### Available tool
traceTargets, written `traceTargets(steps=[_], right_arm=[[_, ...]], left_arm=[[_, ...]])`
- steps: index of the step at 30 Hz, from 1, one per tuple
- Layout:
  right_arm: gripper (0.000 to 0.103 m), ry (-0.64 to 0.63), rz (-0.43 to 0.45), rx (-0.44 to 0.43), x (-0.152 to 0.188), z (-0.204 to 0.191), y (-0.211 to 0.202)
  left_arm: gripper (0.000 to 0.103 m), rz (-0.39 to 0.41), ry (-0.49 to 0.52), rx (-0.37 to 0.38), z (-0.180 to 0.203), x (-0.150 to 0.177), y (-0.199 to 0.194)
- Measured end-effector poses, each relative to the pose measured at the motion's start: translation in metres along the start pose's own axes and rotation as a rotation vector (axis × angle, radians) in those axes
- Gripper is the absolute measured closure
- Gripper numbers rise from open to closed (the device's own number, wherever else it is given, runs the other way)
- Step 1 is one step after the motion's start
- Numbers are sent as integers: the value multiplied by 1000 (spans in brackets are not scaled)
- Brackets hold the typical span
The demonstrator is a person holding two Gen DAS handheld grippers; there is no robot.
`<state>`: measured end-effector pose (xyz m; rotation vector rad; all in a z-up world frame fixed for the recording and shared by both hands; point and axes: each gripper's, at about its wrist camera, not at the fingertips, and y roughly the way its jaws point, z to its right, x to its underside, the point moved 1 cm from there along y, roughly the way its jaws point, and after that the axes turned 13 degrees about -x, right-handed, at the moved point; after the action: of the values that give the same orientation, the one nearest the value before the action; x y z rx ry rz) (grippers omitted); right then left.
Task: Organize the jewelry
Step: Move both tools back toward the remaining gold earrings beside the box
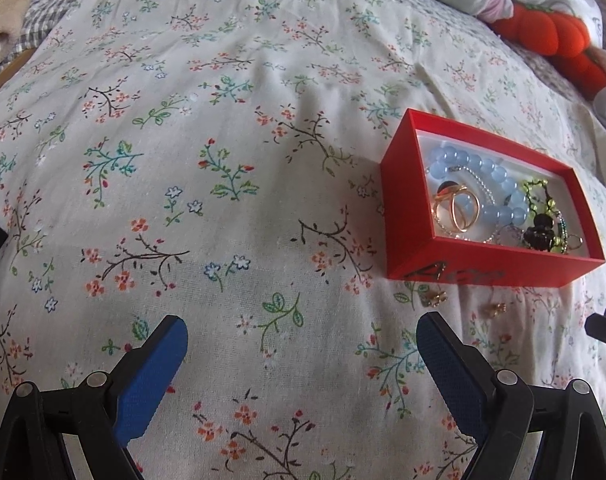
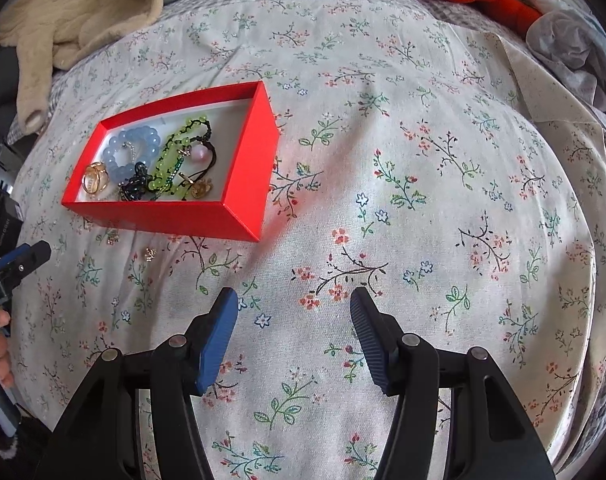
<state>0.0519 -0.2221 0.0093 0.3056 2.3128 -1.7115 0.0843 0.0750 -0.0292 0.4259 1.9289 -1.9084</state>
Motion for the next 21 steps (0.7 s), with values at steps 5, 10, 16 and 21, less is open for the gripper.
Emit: traceTargets(steps=[5, 10, 16, 21], right_arm=[[42, 16, -3, 3, -2, 0, 3], [42, 4, -20, -3, -3, -9, 10], [42, 4, -36, -9, -3, -15, 17], [42, 15, -33, -32, -7, -17, 19]], left_arm=[[7, -35, 17, 40, 4, -2, 9], [11, -67, 35, 116, 12, -7, 21], [49, -103, 64, 223, 31, -11, 30], [67, -130, 59, 279, 44, -17, 36]])
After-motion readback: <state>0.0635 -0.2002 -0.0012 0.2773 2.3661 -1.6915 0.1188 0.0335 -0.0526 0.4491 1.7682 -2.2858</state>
